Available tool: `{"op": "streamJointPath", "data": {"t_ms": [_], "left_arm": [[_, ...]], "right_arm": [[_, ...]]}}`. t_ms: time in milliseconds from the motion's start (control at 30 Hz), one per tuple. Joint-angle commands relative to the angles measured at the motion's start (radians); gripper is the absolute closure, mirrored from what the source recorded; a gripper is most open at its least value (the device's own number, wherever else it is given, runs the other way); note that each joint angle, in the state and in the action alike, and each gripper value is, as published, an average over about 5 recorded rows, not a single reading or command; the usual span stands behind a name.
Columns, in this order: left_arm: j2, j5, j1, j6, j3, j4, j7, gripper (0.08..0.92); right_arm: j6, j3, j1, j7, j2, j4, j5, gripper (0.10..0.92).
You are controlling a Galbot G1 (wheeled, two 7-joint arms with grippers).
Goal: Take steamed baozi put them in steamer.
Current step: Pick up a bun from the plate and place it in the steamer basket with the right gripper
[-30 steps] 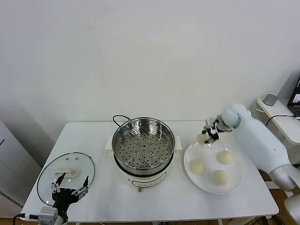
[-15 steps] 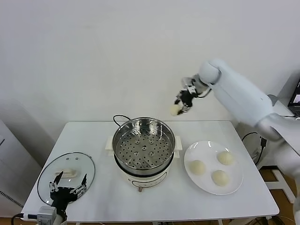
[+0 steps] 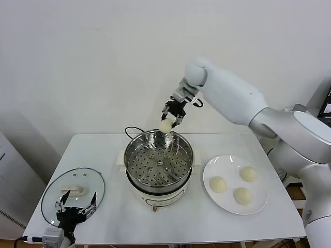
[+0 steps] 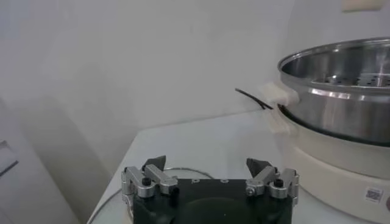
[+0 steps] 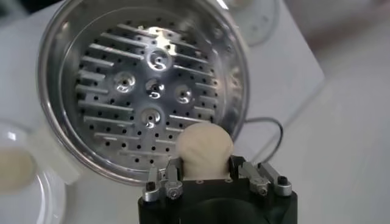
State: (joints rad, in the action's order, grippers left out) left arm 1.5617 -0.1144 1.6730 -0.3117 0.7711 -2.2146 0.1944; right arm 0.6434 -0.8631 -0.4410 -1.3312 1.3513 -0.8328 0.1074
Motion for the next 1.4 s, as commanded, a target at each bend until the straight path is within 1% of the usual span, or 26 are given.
{"op": "streamJointPath", "data": {"t_ms": [33,133,367,633,833,900,1133,1233,1300,1400], "left_arm": [[0.003,0.006,0.001,0.001,-0.001,-0.004,0.001,0.177],[0.004,0.014,0.001,0.001,-0.003,-0.010,0.006,0.177],[0.004,0.013,0.001,-0.001,-0.004,-0.007,0.007,0.177],[0.005,0.012,-0.003,-0.003,-0.007,0.006,0.007,0.177],[0.004,0.012,-0.006,-0.004,-0.007,0.009,0.008,0.177],[0.004,0.013,-0.007,-0.005,-0.006,0.010,0.008,0.177],[0.005,0.013,-0.006,-0.005,-0.006,0.013,0.008,0.177],[0.005,0.013,-0.007,-0.005,-0.005,0.012,0.008,0.177],[0.005,0.013,-0.007,-0.006,-0.004,0.011,0.008,0.177],[0.005,0.013,-0.007,-0.007,-0.003,0.009,0.009,0.177]], "right_arm": [[0.224,-0.032,0.034,0.048,0.064,-0.022,0.204,0.558],[0.229,-0.008,0.067,0.075,0.086,0.009,0.264,0.558],[0.229,0.031,0.121,0.157,0.114,0.063,0.348,0.558],[0.229,0.075,0.163,0.201,0.138,0.096,0.428,0.558],[0.229,0.081,0.180,0.213,0.141,0.100,0.438,0.558],[0.229,0.080,0.184,0.221,0.141,0.100,0.440,0.547],[0.218,0.072,0.190,0.219,0.136,0.100,0.426,0.430],[0.198,0.070,0.185,0.199,0.133,0.093,0.401,0.353],[0.171,0.069,0.171,0.167,0.124,0.079,0.364,0.293],[0.093,0.058,0.131,0.095,0.090,0.034,0.275,0.227]]}}
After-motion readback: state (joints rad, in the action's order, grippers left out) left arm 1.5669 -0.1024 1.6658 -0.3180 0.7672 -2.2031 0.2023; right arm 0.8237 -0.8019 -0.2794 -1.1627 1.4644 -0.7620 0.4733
